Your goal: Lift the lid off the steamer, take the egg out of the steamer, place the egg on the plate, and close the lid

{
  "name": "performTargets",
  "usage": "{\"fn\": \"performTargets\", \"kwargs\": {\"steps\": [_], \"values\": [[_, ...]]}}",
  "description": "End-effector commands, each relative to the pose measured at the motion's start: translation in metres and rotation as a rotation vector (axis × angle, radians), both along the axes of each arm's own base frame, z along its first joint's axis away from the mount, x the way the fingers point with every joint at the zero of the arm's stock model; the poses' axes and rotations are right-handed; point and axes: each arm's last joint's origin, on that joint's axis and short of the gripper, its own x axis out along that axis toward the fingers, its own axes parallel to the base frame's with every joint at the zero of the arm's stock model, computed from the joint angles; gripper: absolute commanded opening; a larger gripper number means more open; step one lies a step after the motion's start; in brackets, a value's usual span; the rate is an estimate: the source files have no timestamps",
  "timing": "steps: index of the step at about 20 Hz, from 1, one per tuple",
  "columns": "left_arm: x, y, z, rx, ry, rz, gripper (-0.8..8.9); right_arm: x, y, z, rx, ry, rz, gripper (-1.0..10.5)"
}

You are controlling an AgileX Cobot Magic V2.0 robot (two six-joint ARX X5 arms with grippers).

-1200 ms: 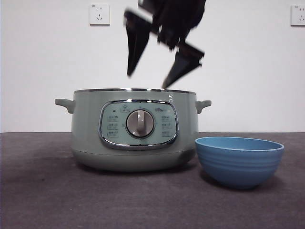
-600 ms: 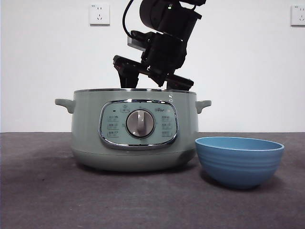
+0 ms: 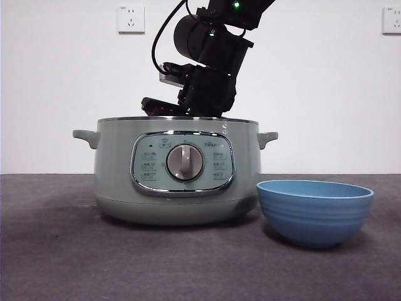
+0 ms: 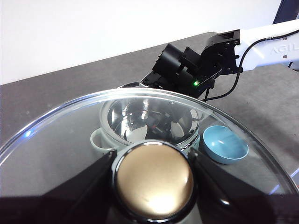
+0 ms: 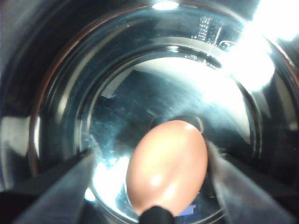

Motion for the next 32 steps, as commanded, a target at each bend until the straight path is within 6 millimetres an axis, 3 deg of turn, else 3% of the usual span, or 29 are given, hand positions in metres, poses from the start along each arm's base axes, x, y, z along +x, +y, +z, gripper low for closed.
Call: {"fn": "performTargets", "kwargs": {"steps": [1,5,7,12,15,19,22,24,27,32], "values": [[-0.004,0.002,0.007,-0.025,-0.057,-0.002,-0.08,0.002,0.0,-0.013,-0.023,0.029,-0.015,3.1],[-0.004,0.002,0.007,-0.025,-0.057,-0.002,-0.08,0.002,0.0,-0.013,-0.022,0.03,-0.015,1.5],[-0.004,0.002,0.007,-0.026,-0.057,-0.001,-0.08,0.002,0.0,-0.013,-0.023,0.029,-0.012,-0.1],[-0.004,0.002,0.007,-0.025,-0.048,0.002,-0.08,0.003,0.001,-0.007,0.002,-0.003,0.003,-0.1],[-0.004,0.002,0.006,-0.021,-0.041,0.004,-0.08,-0.005,-0.004,0.031,0.064,-0.099,0.012,-0.1],[-0.004,0.002,0.006,-0.021,-0.04,0.002,-0.08,-0.047,-0.038,0.124,0.144,-0.231,0.014,-0.1],[-0.004,0.002,0.005,-0.015,-0.03,0.002,-0.08,-0.095,-0.089,0.175,0.024,-0.282,-0.083,-0.1],[-0.005,0.003,0.003,-0.007,-0.016,0.001,-0.08,-0.113,-0.124,0.189,-0.037,-0.248,-0.123,-0.1],[-0.005,0.002,0.003,-0.007,-0.014,-0.001,-0.08,-0.122,-0.146,0.193,-0.074,-0.221,-0.148,-0.1],[-0.005,0.002,0.003,-0.008,-0.015,0.0,-0.08,-0.125,-0.16,0.171,-0.102,-0.16,-0.15,-0.1]]}}
